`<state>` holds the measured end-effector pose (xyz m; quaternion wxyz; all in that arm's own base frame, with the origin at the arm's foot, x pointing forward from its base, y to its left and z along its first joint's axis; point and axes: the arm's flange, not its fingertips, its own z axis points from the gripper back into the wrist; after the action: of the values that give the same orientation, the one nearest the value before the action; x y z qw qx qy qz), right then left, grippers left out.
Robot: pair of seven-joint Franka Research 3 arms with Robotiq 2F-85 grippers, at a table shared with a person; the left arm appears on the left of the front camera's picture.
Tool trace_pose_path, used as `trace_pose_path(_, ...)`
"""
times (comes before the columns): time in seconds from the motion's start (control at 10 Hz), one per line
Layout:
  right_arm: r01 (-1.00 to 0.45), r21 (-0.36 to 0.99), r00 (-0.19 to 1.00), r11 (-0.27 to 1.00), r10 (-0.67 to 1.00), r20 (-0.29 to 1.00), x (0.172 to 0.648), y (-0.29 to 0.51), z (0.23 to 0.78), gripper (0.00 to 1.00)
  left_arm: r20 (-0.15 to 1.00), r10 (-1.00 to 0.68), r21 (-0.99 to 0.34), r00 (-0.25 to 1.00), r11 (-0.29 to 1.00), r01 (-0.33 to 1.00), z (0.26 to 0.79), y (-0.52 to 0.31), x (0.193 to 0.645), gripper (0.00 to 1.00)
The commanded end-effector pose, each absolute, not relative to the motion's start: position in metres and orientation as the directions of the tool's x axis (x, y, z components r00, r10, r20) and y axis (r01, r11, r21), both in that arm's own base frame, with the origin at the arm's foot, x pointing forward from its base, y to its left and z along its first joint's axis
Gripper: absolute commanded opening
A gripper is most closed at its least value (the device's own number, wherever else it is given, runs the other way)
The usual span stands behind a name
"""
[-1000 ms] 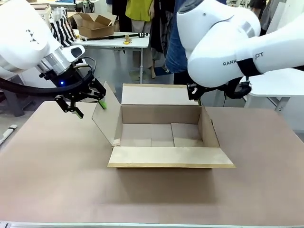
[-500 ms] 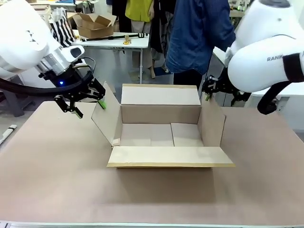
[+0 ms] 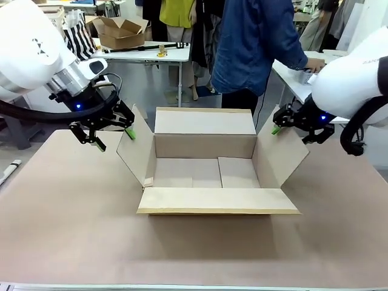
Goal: Pack the gift set into the box.
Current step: Place both hands on the side flaps of the Package Box and spread them outward, then lift both hands away from the flaps of the Package Box.
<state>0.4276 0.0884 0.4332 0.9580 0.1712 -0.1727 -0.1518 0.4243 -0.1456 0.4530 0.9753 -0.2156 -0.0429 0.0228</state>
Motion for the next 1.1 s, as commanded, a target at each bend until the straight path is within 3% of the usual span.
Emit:
trace_pose_path(0.0, 0.198, 0.447, 0.908, 0.872, -0.335, 0.252, 0.430, 0.077, 0.418, 1.00, 0.077, 0.056, -0.409, 0.995, 0.912, -0.020, 0.454, -0.144, 0.424, 1.00)
trace_pose_path(1.0, 0.231, 0.407, 0.896, 0.884, -0.356, 0.265, 0.428, 0.083, 0.429, 1.00, 0.077, 0.056, -0.409, 0.995, 0.912, -0.020, 0.454, -0.144, 0.424, 1.00)
